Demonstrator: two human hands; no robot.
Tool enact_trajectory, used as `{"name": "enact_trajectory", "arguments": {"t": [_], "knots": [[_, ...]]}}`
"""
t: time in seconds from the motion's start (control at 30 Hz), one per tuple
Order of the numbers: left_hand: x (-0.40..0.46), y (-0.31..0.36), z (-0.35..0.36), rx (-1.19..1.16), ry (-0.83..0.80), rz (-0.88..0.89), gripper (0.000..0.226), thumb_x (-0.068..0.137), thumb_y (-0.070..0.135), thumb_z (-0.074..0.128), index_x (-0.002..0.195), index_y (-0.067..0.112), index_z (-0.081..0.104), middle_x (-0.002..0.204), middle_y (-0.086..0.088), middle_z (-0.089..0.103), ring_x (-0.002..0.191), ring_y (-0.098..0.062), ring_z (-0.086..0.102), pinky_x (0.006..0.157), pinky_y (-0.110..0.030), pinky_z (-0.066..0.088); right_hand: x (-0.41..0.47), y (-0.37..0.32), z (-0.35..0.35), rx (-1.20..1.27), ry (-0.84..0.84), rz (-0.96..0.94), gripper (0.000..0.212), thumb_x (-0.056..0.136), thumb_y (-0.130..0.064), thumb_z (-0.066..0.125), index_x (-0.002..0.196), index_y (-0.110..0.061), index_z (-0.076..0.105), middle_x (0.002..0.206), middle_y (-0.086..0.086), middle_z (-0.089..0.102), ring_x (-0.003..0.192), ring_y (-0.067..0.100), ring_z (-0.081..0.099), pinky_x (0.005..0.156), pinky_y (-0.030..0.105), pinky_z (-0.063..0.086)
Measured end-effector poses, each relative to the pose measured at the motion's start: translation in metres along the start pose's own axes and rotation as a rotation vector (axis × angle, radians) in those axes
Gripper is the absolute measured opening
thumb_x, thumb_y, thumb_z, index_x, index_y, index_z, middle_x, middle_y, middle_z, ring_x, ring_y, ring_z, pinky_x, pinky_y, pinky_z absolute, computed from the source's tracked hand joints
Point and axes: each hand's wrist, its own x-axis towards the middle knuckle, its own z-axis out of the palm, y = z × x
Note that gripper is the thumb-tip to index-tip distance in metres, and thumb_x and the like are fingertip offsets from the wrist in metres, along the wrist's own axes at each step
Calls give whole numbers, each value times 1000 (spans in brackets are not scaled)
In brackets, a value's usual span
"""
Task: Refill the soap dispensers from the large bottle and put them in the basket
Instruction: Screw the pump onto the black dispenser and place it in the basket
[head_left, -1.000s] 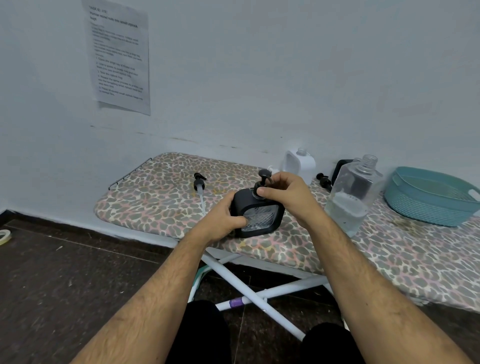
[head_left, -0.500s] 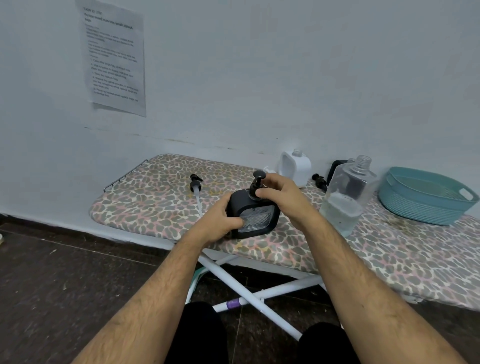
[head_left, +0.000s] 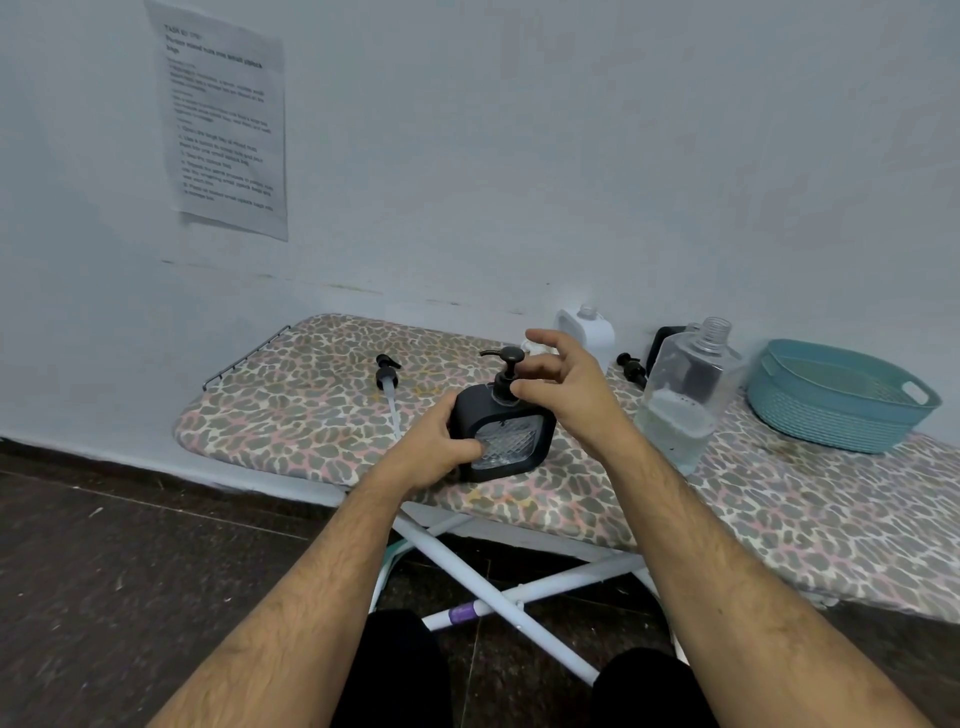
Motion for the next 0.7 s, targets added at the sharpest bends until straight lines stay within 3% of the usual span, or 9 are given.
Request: {"name": "enact_trajectory", "arguments": {"t": [0.07, 0.2, 0.27, 0.37, 0.5, 0.6, 0.7], "knots": [[0, 0, 0, 4, -2, -2, 65, 76, 7, 68, 135, 21, 46, 115, -6, 63, 107, -25, 65, 90, -43, 55, 1, -1, 1, -29, 11, 1, 72, 64, -20, 80, 129, -26, 51, 89, -7, 73, 95, 13, 69, 89, 36, 55], [0, 1, 0, 15, -8, -5, 63, 82, 0, 67, 138, 19, 44, 117, -7, 62, 108, -25, 64, 92, -42, 56, 1, -3, 0, 23, -53, 26, 73, 72, -15, 72, 138, -28, 45, 112, 0, 71, 111, 10, 64, 93, 35, 53], [-2, 2, 0, 8, -6, -7, 65, 77, 6, 67, 137, 20, 45, 117, -6, 63, 108, -24, 64, 92, -42, 56, 1, -4, 1, 32, -66, 19, 66, 79, -7, 69, 138, -24, 46, 108, 5, 74, 108, 17, 67, 95, 38, 53], [-2, 2, 0, 1, -2, -10, 66, 73, 11, 67, 135, 22, 46, 115, -6, 64, 106, -23, 66, 90, -41, 57, 1, -4, 4, -53, -9, 1, 64, 78, -12, 77, 135, -25, 51, 99, 4, 73, 100, 17, 70, 92, 38, 53], [0, 0, 0, 14, -6, 6, 64, 72, 13, 69, 132, 24, 47, 116, -9, 63, 109, -27, 65, 93, -46, 55, 1, -4, 2, -2, -63, 25, 66, 85, -10, 73, 141, -26, 44, 111, 6, 71, 109, 20, 66, 94, 38, 52], [0, -1, 0, 0, -11, 11, 62, 72, 13, 69, 128, 29, 49, 116, -6, 63, 105, -20, 66, 90, -41, 57, 0, -4, 1, 66, -134, 51, 67, 91, 1, 63, 147, -23, 36, 115, 4, 73, 112, 20, 66, 95, 37, 53], [0, -1, -1, -3, -15, 14, 59, 72, 13, 69, 124, 32, 50, 114, -4, 63, 101, -14, 67, 87, -36, 58, 2, -5, 3, 15, -126, 32, 65, 88, 2, 66, 144, -19, 41, 106, 1, 75, 105, 17, 70, 94, 37, 54]]}}
